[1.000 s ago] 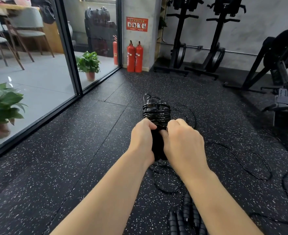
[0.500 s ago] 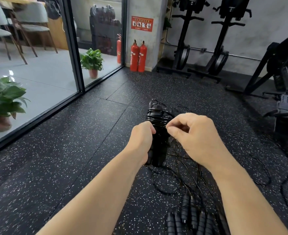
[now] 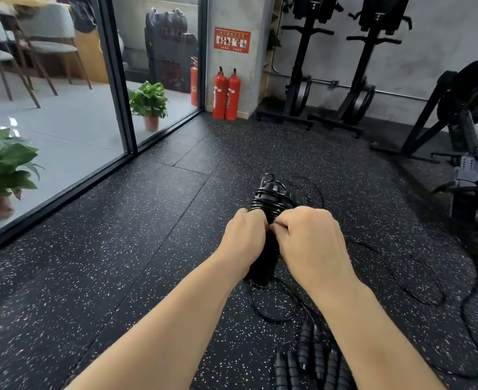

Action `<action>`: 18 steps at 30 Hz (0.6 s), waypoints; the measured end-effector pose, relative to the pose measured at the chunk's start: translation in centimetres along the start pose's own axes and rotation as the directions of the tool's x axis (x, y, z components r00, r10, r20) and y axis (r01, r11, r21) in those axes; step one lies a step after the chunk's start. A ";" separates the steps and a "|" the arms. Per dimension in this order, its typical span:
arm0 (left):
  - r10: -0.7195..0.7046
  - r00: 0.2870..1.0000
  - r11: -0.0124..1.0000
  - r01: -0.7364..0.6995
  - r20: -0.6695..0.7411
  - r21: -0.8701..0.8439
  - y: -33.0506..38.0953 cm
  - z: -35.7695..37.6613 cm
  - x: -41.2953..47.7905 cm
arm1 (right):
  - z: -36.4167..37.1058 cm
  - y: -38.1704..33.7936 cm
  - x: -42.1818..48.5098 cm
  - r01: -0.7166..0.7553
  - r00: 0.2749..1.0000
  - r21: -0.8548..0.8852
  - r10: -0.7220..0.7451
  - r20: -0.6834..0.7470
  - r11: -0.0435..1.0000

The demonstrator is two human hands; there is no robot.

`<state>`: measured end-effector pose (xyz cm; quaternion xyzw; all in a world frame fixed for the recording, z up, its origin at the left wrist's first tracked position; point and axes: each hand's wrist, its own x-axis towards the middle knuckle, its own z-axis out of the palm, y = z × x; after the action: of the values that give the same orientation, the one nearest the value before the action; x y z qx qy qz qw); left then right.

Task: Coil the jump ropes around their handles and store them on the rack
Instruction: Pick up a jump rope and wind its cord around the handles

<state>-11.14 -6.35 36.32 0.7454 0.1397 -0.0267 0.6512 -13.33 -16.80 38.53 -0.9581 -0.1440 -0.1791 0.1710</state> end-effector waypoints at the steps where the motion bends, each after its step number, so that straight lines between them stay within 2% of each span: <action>1: 0.009 1.000 0.999 -0.009 0.021 0.031 0.0 0.1 -0.1 | 0.2 0.3 0.1 -0.022 1.000 0.026 0.022 -0.006 0.999; 6: 0.031 0.994 0.991 -0.044 0.106 0.127 -0.4 0.0 -0.5 | 0.8 1.1 0.1 -0.058 0.997 0.050 0.055 0.061 0.997; 8: 0.029 0.992 0.995 -0.040 0.124 0.091 -0.4 -0.5 -0.5 | 1.0 1.2 0.1 -0.055 0.996 0.088 0.048 0.069 0.995; 11: 0.068 0.977 0.975 -0.108 0.203 0.194 -0.1 -1.1 -0.7 | 1.2 1.3 0.2 -0.041 0.998 0.148 0.033 0.058 0.988; 13: -0.025 0.978 0.997 0.009 0.206 0.076 0.0 -1.8 -0.6 | 1.1 1.1 0.1 -0.033 0.998 0.190 0.023 0.055 0.981; 15: -0.078 0.946 0.996 0.089 0.316 -0.019 -0.2 -2.2 -0.5 | 1.1 1.1 0.0 -0.034 0.998 0.224 0.023 0.054 0.974; 18: -0.040 0.922 0.997 0.063 0.385 -0.048 -0.4 -2.5 -0.1 | 0.9 1.4 0.1 -0.043 0.999 0.254 0.035 0.035 0.966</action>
<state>-11.69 -3.89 36.31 0.7021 0.0299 -0.1851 0.6869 -12.48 -17.75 37.43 -0.9335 -0.1494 -0.1412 0.2937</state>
